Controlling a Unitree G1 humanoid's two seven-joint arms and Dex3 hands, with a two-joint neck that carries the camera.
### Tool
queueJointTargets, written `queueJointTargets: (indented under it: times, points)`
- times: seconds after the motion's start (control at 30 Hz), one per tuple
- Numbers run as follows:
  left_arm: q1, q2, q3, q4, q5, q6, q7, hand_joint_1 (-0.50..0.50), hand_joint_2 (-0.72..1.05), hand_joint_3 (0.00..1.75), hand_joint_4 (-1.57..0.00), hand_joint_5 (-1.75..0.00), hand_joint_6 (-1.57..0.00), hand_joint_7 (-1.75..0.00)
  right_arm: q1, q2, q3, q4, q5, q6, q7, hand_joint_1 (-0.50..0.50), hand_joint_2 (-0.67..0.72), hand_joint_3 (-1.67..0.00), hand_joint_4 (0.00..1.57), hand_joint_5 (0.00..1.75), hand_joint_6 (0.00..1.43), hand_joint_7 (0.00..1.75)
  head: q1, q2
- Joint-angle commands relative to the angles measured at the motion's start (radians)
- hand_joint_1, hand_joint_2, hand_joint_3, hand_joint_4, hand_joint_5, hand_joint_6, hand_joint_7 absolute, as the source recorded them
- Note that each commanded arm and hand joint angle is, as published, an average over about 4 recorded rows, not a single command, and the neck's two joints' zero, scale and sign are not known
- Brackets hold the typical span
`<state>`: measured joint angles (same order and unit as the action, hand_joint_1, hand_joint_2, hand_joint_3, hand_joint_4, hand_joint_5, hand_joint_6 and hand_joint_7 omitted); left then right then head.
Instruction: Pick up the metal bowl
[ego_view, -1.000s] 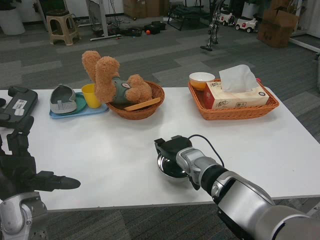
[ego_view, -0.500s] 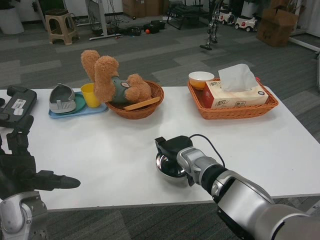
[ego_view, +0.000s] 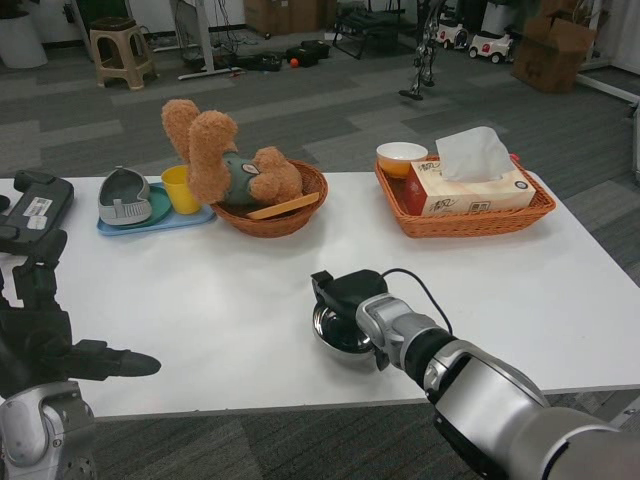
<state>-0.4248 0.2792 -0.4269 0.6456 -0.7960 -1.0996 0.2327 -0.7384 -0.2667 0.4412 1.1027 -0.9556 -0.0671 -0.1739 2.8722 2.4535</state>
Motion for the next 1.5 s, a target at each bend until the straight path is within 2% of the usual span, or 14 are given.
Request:
queueJointTargets:
  times: [0.03,0.13,0.27,0.4,0.5,0.7,0.77,0.83,1.1,1.2,1.33,1.5]
  points:
    - [-0.006,0.000,-0.001,0.004,-0.002,-0.004,0.001,-0.50,-0.72,0.00,-0.94,-0.92,0.00,0.00,0.017,0.000,-0.021,0.006,0.000,-0.005,-0.006,-0.33,-0.26,-1.35,1.28,0.87,0.56,1.31,0.001,0.000]
    - [-0.006,0.000,-0.001,0.004,-0.002,-0.005,0.001,-0.50,-0.72,0.00,-0.95,-0.98,0.00,0.00,0.030,-0.003,-0.034,-0.034,0.000,-0.010,-0.004,-0.33,-0.29,-1.35,1.26,0.87,0.64,1.29,0.001,-0.001]
    - [-0.006,0.000,-0.001,0.003,-0.002,-0.005,0.001,-0.50,-0.72,0.00,-0.96,-0.95,0.00,-0.02,0.044,-0.009,-0.042,-0.092,0.000,-0.011,0.004,-0.33,-0.29,-1.35,1.24,0.87,0.62,1.33,0.004,0.001]
    - [-0.002,0.000,0.000,0.003,-0.002,-0.005,0.001,-0.50,-0.72,0.00,-0.94,-0.95,0.00,-0.02,0.063,-0.022,-0.051,-0.177,-0.002,-0.011,0.048,-0.33,-0.29,-1.35,1.21,0.87,0.61,1.29,0.007,0.004]
    - [0.000,0.000,0.001,0.003,-0.002,-0.005,0.001,-0.50,-0.72,0.00,-0.94,-1.03,0.00,-0.02,0.079,-0.033,-0.065,-0.242,-0.002,-0.008,0.077,-0.33,-0.29,-1.35,1.18,0.87,0.61,1.26,0.009,0.005]
    - [0.000,0.000,0.002,0.003,-0.003,-0.004,0.001,-0.50,-0.72,0.00,-0.97,-1.00,0.00,-0.02,0.108,-0.048,-0.089,-0.376,-0.013,0.006,0.139,-0.33,-0.29,-1.35,1.17,0.78,0.60,1.26,0.027,0.023]
    - [0.000,0.000,0.002,0.003,-0.003,-0.005,0.001,-0.50,-0.72,0.00,-0.96,-1.03,0.00,-0.03,0.115,-0.052,-0.108,-0.412,-0.024,0.008,0.159,-0.33,-0.29,-1.35,1.17,0.78,0.60,1.26,0.047,0.046]
    - [0.000,0.000,0.002,0.003,-0.003,-0.004,0.001,-0.50,-0.72,0.00,-0.94,-0.98,0.00,-0.03,0.124,-0.056,-0.137,-0.453,-0.036,0.010,0.173,-0.33,-0.29,-1.35,1.16,0.78,0.59,1.26,0.076,0.084]
    - [-0.003,0.000,0.004,0.006,-0.003,-0.005,0.001,-0.50,-0.72,0.00,-0.94,-1.03,0.00,-0.02,0.166,-0.068,-0.224,-0.597,-0.065,0.018,0.200,-0.33,-0.29,-1.35,1.14,0.78,0.55,1.26,0.160,0.224]
    - [-0.007,0.000,0.004,0.011,-0.003,-0.005,0.001,-0.50,-0.72,0.00,-0.95,-1.03,0.00,-0.07,0.181,-0.069,-0.255,-0.654,-0.080,0.017,0.203,-0.33,-0.29,-1.35,1.16,0.78,0.56,1.26,0.183,0.269]
    - [-0.012,0.000,0.004,0.012,-0.003,-0.004,0.001,-0.50,-0.72,0.00,-0.97,-0.92,0.00,0.00,0.194,-0.071,-0.275,-0.709,-0.088,0.017,0.203,-0.33,-0.30,-1.35,1.15,0.78,0.54,1.26,0.205,0.313]
    - [-0.015,-0.003,0.005,0.015,-0.003,-0.003,0.001,-0.50,-0.72,0.00,-0.96,-0.92,0.00,-0.02,0.206,-0.080,-0.291,-0.760,-0.093,0.017,0.217,-0.30,-0.34,-1.35,1.14,0.78,0.54,1.24,0.231,0.357]
